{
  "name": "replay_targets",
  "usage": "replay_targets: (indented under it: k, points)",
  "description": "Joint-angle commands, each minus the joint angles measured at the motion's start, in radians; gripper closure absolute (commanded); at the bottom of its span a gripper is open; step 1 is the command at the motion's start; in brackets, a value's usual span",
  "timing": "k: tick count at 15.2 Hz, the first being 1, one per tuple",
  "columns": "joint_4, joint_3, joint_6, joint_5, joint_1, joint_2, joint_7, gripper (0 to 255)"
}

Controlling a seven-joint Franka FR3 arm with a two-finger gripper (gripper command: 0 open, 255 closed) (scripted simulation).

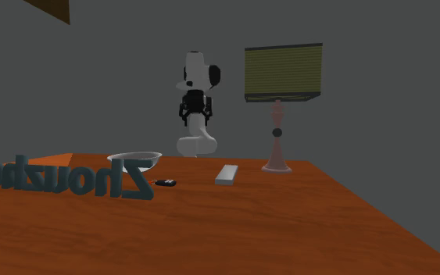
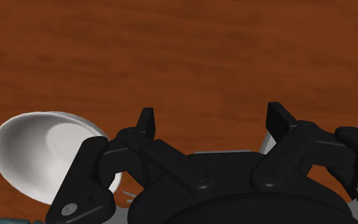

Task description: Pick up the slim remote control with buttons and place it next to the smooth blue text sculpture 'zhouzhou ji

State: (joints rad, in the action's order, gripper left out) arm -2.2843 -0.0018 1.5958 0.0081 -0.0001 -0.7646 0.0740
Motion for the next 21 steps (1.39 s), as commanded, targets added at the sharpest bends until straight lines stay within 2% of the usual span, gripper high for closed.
replay_targets:
  k: [1, 11, 21]
  points:
    - [0.000, 0.000, 0.000, 0.000, 0.000, 0.000, 0.000, 0]
    - [0.118, 0.095, 0.195, 0.022, 0.020, 0.343, 0.108, 0]
    - [0.366, 0.165, 0.294, -0.021, 0.041, 0.725, 0.223, 0]
